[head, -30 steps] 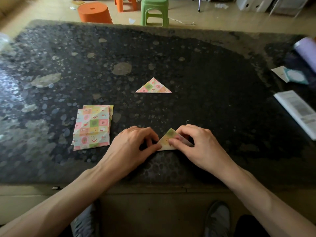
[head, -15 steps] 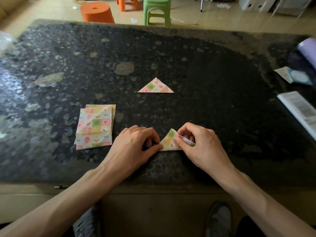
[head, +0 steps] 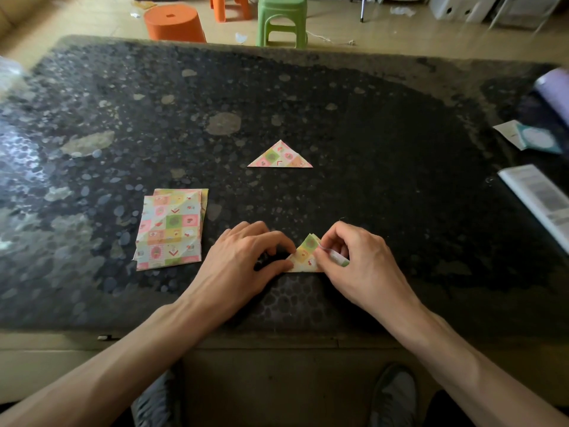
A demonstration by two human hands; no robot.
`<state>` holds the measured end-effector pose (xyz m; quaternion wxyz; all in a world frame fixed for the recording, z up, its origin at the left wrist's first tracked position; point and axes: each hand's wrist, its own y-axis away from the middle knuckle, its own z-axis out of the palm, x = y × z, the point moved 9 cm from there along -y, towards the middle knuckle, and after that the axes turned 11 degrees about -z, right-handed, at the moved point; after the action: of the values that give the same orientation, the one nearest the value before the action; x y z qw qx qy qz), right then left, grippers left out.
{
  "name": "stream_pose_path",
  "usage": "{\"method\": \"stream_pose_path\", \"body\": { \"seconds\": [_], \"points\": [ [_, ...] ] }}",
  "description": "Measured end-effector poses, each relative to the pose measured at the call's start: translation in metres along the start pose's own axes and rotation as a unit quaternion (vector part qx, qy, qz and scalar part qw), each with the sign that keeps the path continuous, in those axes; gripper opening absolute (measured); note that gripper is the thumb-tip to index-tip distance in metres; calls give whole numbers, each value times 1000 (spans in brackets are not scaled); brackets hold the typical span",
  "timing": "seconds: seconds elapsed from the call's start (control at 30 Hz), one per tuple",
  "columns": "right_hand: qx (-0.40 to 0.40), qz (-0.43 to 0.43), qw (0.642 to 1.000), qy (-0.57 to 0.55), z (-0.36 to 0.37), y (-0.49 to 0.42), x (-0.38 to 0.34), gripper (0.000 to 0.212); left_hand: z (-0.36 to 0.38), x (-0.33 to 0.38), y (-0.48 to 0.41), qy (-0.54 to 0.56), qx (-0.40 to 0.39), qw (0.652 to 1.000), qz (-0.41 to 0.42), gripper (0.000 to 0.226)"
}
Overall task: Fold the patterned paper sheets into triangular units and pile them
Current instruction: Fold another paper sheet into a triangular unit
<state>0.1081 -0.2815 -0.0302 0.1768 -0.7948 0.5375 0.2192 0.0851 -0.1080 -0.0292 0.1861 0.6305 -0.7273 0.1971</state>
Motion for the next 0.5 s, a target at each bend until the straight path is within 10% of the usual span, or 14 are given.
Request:
{"method": "stream_pose_path", "body": {
  "seconds": [0.5],
  "points": [
    [46,4,999,26,-2,-2,-1,18,5,4,2,-16,2,999,49,30]
  ]
}}
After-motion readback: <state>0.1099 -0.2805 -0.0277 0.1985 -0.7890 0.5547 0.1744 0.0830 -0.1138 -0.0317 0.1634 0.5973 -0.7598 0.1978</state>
